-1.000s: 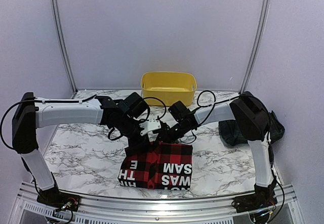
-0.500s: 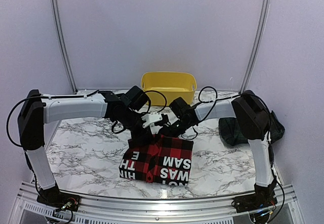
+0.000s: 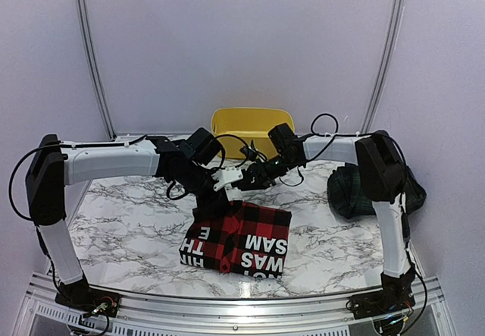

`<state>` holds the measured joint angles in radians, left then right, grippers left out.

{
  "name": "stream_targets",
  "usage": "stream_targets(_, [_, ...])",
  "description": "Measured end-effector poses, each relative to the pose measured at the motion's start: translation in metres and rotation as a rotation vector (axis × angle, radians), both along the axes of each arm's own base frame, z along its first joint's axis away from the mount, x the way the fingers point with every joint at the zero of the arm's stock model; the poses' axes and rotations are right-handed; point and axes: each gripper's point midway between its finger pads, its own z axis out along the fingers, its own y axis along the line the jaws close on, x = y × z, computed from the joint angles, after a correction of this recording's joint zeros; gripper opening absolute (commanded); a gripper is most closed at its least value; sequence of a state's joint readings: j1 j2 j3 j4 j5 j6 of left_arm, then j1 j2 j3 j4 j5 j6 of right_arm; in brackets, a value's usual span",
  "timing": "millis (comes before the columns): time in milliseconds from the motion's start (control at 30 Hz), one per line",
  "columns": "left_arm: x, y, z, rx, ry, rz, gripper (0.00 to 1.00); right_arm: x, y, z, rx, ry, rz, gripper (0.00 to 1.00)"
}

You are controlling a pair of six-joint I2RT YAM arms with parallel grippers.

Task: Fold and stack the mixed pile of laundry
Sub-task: Fold the 2/3-rectangle-folded shirt at the center of the board.

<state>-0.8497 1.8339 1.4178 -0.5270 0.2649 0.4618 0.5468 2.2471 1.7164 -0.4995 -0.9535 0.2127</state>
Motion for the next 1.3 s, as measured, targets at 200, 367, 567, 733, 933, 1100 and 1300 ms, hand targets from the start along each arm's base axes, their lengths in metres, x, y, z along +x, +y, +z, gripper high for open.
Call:
stream_targets(200, [0.005,-0.002,0.001,-0.004,-0.003,0.005,0.00,-0.023,-0.005,-0.059,-0.069,0.126,0.028,0.19])
stream_targets(367, [0.016,-0.003,-0.004,-0.004,0.004,0.019,0.00,-0.040,-0.007,-0.067,-0.055,0.176,0.057,0.18])
stream_targets(567, [0.038,-0.004,-0.008,-0.003,-0.008,0.035,0.00,-0.048,-0.006,-0.067,-0.042,0.194,0.073,0.21])
stream_targets(733, [0.051,-0.005,-0.026,0.018,0.008,0.048,0.00,-0.039,-0.009,-0.062,-0.055,0.184,0.055,0.41])
stream_targets(933, [0.065,-0.001,-0.038,0.037,0.011,0.087,0.24,0.027,-0.055,-0.038,-0.142,0.065,-0.136,0.58])
stream_targets(1100, [0.091,0.003,-0.018,-0.031,0.019,0.186,0.78,0.080,-0.124,0.028,-0.144,-0.077,-0.341,0.76])
stream_targets(1300, [0.110,0.057,0.005,-0.173,0.121,0.394,0.99,0.036,-0.148,0.091,-0.082,-0.199,-0.375,0.79])
